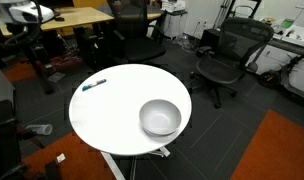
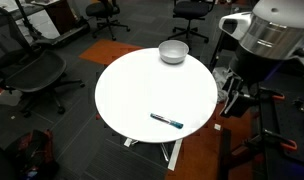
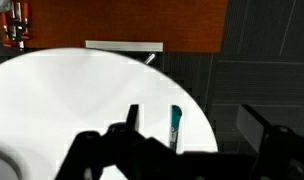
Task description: Put the marker into the bowl.
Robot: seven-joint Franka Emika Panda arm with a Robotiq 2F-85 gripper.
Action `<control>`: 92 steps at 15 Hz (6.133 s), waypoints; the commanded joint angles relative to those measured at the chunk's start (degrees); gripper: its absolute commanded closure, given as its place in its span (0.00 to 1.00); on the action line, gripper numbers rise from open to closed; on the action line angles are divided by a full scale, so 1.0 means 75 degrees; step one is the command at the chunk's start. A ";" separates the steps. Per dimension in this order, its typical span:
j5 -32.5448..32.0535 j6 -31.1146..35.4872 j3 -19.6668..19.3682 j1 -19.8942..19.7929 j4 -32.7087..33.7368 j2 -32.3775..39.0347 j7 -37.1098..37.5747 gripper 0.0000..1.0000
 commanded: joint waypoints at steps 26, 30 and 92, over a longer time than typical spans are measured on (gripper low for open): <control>-0.2652 0.1603 -0.1829 0.1694 0.3426 0.5179 0.2302 0.00; -0.2673 0.1677 -0.2033 0.1824 0.3659 0.5447 0.2336 0.00; -0.1722 -0.0845 -0.3508 -0.1176 0.6164 0.4552 0.3148 0.96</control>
